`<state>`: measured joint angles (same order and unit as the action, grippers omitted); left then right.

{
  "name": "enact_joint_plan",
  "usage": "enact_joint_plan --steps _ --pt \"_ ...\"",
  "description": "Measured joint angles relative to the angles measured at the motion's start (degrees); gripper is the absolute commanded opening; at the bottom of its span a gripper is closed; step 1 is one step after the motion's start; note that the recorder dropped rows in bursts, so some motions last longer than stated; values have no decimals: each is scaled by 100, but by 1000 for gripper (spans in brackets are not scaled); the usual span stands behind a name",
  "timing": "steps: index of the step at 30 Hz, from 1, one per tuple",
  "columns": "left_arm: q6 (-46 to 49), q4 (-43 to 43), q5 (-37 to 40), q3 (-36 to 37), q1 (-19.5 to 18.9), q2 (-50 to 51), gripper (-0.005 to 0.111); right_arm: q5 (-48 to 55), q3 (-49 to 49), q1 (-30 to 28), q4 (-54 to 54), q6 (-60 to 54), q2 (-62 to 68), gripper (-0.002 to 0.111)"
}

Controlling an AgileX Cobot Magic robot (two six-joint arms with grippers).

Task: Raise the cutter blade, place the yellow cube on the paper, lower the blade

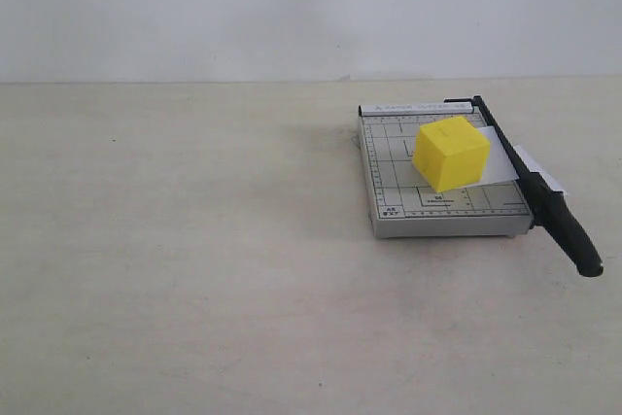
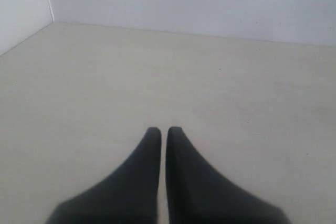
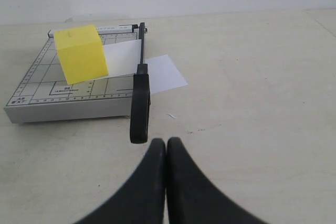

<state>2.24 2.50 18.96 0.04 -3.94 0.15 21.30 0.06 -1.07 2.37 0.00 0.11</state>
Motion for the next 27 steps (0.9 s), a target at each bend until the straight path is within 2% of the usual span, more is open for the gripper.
enact_joint_plan --steps 27 --pt "22 0 0 0 0 0 4 0 0 0 96 0 0 0"
